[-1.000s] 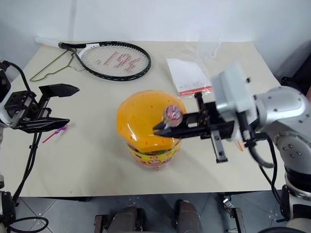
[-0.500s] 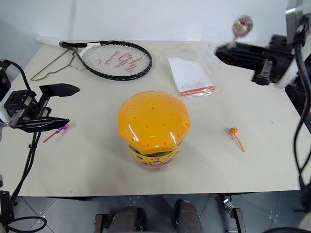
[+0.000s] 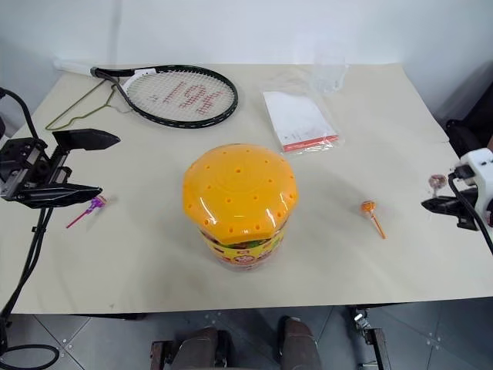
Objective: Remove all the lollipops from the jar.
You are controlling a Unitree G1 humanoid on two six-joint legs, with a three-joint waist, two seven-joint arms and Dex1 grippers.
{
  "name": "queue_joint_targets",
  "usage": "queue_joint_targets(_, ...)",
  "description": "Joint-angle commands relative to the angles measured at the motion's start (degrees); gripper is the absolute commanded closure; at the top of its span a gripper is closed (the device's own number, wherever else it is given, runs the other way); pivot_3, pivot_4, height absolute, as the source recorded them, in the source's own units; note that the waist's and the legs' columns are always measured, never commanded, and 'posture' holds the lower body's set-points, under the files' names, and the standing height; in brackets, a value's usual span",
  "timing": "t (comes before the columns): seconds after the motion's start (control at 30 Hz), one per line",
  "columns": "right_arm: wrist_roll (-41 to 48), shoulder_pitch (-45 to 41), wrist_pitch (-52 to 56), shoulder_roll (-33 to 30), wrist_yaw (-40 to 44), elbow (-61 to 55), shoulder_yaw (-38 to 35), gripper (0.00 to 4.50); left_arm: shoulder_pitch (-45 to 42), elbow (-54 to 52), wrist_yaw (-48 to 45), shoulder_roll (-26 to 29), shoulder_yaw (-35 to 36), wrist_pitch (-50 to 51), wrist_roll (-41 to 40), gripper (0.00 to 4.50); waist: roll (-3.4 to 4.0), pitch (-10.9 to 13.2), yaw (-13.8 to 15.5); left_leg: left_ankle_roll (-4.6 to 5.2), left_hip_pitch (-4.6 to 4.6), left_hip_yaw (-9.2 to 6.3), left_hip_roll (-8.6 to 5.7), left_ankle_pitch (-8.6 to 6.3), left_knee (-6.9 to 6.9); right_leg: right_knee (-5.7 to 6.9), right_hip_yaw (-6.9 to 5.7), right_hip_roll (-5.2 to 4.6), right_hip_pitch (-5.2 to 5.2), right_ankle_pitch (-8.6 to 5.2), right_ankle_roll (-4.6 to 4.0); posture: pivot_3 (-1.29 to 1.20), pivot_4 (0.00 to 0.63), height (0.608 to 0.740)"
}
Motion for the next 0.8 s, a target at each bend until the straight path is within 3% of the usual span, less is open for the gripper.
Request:
queue_joint_targets(0.03, -3.9, -0.9, -2.1, 1.0, -1.5, 4.6, 0.4, 4.48, 1.8, -0.2, -6.4, 2.2, 2.3, -0.9, -1.2, 0.00, 0.00, 0.0, -0.1, 0.00, 0.00, 0.00, 0.00, 0.00, 0.00, 0.00, 0.00, 0.00, -0.01, 0.00, 0.00, 0.00, 0.150, 0.740)
queue_joint_targets(0.37, -7.1, -1.1, -3.0, 4.5, 0.8, 6.8, 2.0, 4.48, 4.5, -1.5, -6.1, 2.2, 4.4, -0.7, -1.0, 0.00, 0.10, 0.0, 0.1, 0.00, -0.01, 0.09, 0.00, 0.00, 0.00, 0.03, 0.10, 0.00, -0.08, 0.00, 0.00, 0.00, 0.150, 0.740)
queue_joint_targets(0.5, -6.9, 1.2, -2.0, 5.4, 1.1, 4.2, 1.1, 3.55, 5.1, -2.1, -5.4, 1.8, 4.6, -0.5, -0.9, 0.00, 0.10, 0.0, 0.2, 0.00, -0.01, 0.09, 0.00, 0.00, 0.01, 0.03, 0.10, 0.00, -0.08, 0.01, 0.01, 0.00, 0.150, 0.740)
queue_joint_targets(0.8, -4.8, 6.4, 1.0, 4.6, 2.3, -3.5, -4.9, 0.58, 4.9, -2.6, -4.9, 1.3, 4.6, -0.2, -1.1, 0.00, 0.10, 0.0, 0.3, 0.00, -0.01, 0.10, 0.00, 0.00, 0.01, 0.04, 0.11, 0.01, -0.08, 0.01, 0.01, 0.00, 0.150, 0.740)
